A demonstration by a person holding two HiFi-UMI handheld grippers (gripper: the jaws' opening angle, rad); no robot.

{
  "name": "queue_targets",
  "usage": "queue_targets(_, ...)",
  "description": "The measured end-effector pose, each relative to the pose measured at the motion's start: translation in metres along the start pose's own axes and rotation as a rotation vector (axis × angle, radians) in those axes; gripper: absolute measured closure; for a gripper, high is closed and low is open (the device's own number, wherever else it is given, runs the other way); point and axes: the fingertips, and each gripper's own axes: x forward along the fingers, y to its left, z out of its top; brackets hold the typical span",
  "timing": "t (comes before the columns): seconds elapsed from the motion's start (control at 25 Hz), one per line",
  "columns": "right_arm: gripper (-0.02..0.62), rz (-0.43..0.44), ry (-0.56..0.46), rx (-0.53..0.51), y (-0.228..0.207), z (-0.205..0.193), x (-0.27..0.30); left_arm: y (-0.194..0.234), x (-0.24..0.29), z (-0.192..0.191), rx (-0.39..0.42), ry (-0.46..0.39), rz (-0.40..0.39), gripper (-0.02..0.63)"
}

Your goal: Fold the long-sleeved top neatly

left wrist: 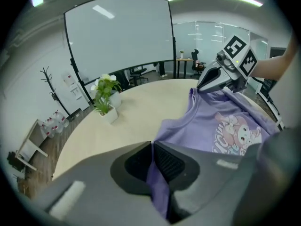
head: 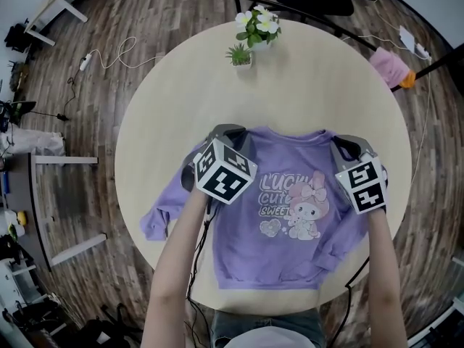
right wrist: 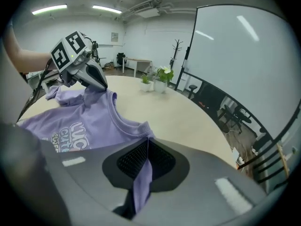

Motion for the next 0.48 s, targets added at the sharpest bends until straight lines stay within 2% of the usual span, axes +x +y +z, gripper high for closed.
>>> queue_targets(0.16, 0.565, -0.050, -0.056, 0.008, -0.019, 0.020, -0.006, 0.017, -0.007, 0.025, 0.003, -0.060, 0.061, 0.589)
queue_targets(0.48, 0.565, -0.068, -0.024, 0.054, -0.023, 0.010, 0.026, 0.029, 0.027, 0.020, -0.021, -0.005, 0.093, 0.584)
